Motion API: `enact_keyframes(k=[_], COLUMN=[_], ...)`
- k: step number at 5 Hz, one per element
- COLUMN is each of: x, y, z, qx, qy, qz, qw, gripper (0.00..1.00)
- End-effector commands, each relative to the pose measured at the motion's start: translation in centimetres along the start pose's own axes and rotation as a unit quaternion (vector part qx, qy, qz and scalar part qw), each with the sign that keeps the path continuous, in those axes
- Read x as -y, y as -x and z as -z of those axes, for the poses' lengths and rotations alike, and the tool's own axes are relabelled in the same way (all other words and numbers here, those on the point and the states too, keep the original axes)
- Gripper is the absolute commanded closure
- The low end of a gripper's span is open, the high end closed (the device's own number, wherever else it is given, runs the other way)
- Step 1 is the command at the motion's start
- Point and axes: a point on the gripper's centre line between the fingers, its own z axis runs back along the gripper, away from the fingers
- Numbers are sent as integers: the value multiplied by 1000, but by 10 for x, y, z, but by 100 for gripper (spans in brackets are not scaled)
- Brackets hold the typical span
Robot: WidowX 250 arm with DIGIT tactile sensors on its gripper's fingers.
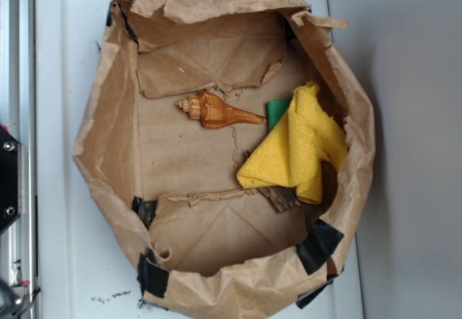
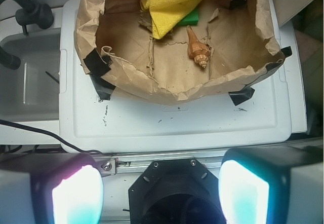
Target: Grab the shell.
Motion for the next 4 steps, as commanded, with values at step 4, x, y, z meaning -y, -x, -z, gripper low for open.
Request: enact_keyframes(k=[4], x=[-23], y=[-101], z=[20], qx=[26], qy=[-10], qz=[57], qw=[998], gripper=[0])
